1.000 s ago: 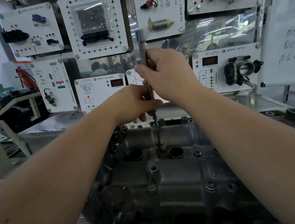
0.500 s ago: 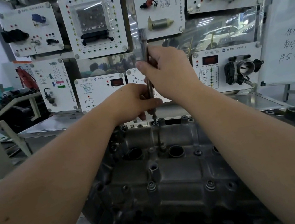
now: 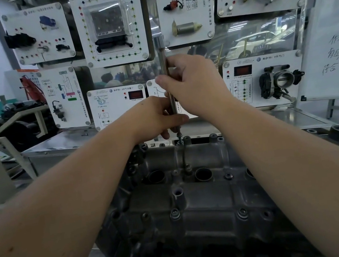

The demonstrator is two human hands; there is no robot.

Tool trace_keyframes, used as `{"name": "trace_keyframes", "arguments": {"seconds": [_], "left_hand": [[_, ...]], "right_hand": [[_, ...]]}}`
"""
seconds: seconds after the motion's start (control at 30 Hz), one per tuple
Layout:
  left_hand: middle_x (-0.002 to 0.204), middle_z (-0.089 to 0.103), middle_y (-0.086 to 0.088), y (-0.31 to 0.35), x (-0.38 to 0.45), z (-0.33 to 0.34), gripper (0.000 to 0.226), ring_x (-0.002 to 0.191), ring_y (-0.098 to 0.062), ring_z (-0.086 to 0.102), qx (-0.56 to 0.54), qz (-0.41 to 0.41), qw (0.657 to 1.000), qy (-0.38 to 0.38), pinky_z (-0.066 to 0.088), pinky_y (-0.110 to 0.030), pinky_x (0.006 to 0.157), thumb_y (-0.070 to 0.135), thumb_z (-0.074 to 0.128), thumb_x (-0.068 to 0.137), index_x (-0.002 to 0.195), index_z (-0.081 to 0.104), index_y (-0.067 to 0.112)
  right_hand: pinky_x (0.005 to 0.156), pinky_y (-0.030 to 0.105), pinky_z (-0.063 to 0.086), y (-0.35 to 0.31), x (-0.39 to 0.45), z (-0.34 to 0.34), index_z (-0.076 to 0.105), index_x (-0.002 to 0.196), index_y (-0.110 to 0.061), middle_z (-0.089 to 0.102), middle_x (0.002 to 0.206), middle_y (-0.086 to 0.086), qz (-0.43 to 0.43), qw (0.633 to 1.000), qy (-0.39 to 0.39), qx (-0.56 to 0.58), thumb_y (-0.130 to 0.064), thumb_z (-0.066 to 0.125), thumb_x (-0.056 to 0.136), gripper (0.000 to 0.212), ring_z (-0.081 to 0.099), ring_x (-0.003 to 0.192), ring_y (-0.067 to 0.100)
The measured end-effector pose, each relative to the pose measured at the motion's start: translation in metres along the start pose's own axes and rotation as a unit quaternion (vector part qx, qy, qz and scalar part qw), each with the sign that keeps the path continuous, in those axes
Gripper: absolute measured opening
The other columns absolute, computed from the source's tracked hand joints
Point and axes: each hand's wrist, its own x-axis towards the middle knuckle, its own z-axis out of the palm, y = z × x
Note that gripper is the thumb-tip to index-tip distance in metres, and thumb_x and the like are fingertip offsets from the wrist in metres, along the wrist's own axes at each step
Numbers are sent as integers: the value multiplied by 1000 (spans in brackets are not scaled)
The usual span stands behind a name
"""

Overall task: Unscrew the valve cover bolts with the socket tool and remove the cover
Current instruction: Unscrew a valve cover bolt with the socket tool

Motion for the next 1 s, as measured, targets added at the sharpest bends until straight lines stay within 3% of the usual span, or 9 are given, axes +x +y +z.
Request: {"name": "trace_keyframes", "arguments": {"seconds": [0.1, 0.27, 0.43, 0.6, 0.7, 0.83, 0.9, 1.0], "left_hand": [[84, 77, 9, 1, 0, 1, 20, 67, -10, 74, -17, -6, 1000, -8, 50, -23, 62, 38, 64, 98, 107, 71, 22], [86, 77, 13, 3, -4, -2, 17, 70, -11, 74, -25, -1, 1000, -9, 49, -25, 64, 32, 64, 98, 109, 71, 22], [84, 76, 9, 2, -4, -2, 19, 67, -9, 73, -13, 4, 1000, -3, 56, -27, 69, 40, 68, 95, 106, 69, 24], [88, 78, 7, 4, -4, -1, 15, 73, -17, 75, -25, -1, 1000, -8, 54, -30, 71, 32, 65, 98, 105, 70, 20], [88, 78, 8, 4, -5, -2, 14, 74, -16, 75, -39, 1, 999, -11, 53, -23, 67, 26, 65, 98, 108, 71, 19], [89, 78, 11, 2, -5, -3, 19, 70, -12, 74, -24, 5, 1000, -10, 56, -32, 75, 35, 68, 96, 108, 72, 21], [85, 77, 10, 1, -3, -2, 22, 66, -9, 73, -12, 3, 1000, -3, 54, -28, 68, 41, 69, 94, 106, 70, 23], [82, 76, 14, -1, -1, -1, 24, 64, -8, 72, -8, 2, 1000, 1, 53, -27, 67, 44, 71, 92, 103, 70, 22]], "right_hand": [[77, 44, 59, 0, 2, 1, 63, 102, -9, 72, 93, 7, 21, 999, -17, -20, -22, 52, 101, 17, 72, 85, 25], [73, 49, 59, 0, 1, -1, 51, 115, -11, 72, 94, 11, 34, 999, -17, -8, -20, 47, 100, 17, 73, 84, 27], [76, 38, 58, -1, -1, -1, 63, 108, -16, 70, 89, 0, -1, 1000, 13, 0, -33, 60, 100, 19, 71, 79, 16], [70, 26, 60, 1, 3, -2, 61, 107, -15, 71, 95, -6, 21, 999, -20, 23, -22, 51, 105, 12, 71, 73, -1], [75, 29, 59, 1, 2, -1, 56, 117, -19, 71, 99, -6, 14, 999, -27, 24, -21, 48, 105, 14, 72, 78, 2], [81, 41, 59, 1, 1, -1, 49, 134, -19, 72, 100, 2, 13, 999, -21, 26, -24, 50, 104, 31, 73, 85, 16], [81, 38, 59, 0, -1, -1, 53, 135, -22, 72, 97, -3, 7, 1000, -10, 21, -30, 58, 101, 35, 72, 85, 15], [71, 27, 57, 0, -1, -1, 63, 123, -22, 71, 87, -7, -3, 1000, -5, 24, -26, 60, 100, 23, 72, 76, 5]]}}
